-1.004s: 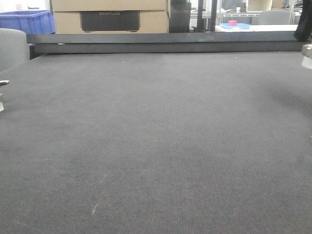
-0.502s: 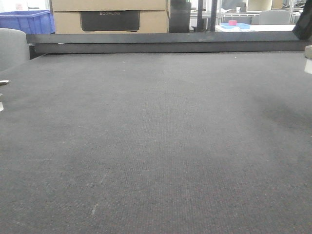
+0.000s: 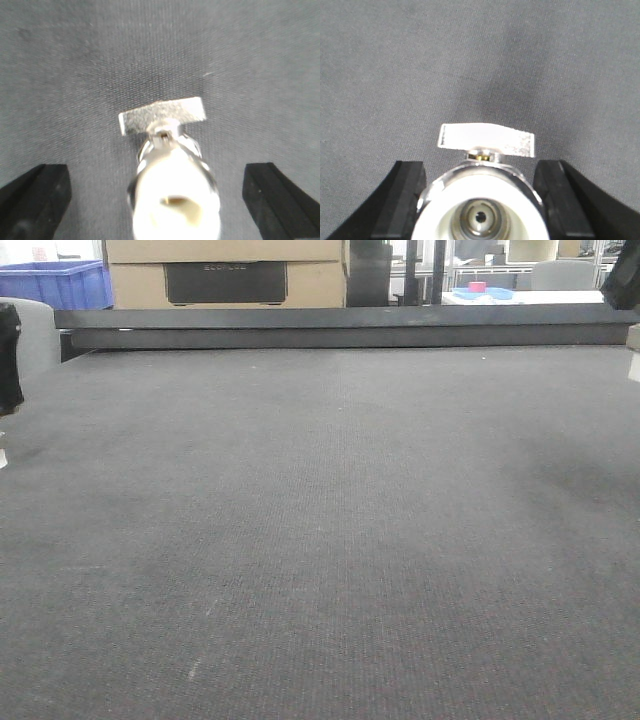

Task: Place valve from conveyor to right shelf box
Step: 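Lift both held valves up off the conveyor belt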

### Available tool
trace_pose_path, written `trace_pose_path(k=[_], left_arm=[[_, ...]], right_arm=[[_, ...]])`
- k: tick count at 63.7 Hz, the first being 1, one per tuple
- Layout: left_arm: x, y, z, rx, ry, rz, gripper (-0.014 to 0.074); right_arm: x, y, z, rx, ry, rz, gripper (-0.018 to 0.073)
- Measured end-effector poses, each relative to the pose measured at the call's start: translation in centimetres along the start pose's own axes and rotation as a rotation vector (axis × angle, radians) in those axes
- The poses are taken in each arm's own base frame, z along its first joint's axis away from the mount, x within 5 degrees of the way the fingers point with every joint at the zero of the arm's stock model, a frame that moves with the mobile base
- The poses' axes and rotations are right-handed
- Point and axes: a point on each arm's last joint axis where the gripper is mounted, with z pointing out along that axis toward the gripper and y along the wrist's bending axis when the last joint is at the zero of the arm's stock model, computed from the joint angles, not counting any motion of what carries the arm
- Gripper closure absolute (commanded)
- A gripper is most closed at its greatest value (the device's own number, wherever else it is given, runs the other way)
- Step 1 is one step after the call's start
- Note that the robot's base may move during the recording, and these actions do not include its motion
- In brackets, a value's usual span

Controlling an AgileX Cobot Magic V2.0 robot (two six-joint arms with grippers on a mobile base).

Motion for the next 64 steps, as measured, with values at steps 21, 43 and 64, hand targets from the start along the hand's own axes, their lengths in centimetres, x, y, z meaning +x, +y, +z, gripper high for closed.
trace_pose_path(k=[21, 43, 64], left_arm=[[-0.3, 0.1, 1.8, 0.002, 0.011, -0.001, 0.0076], [-0.2, 0.0, 1.6, 0.006, 0.019, 0.003, 0.0708], [0.2, -2.0, -5.0, 0.098, -0.126, -0.014, 0.0707]], right_arm=[[-0.1, 0.0, 0.0, 0.002, -0.01, 0.0, 0.0712], [-0.2, 0.0, 0.0, 0.004, -0.021, 0.0, 0.0712], [-0.4, -1.6, -0.3, 0.036, -0.055, 0.051, 0.0712]])
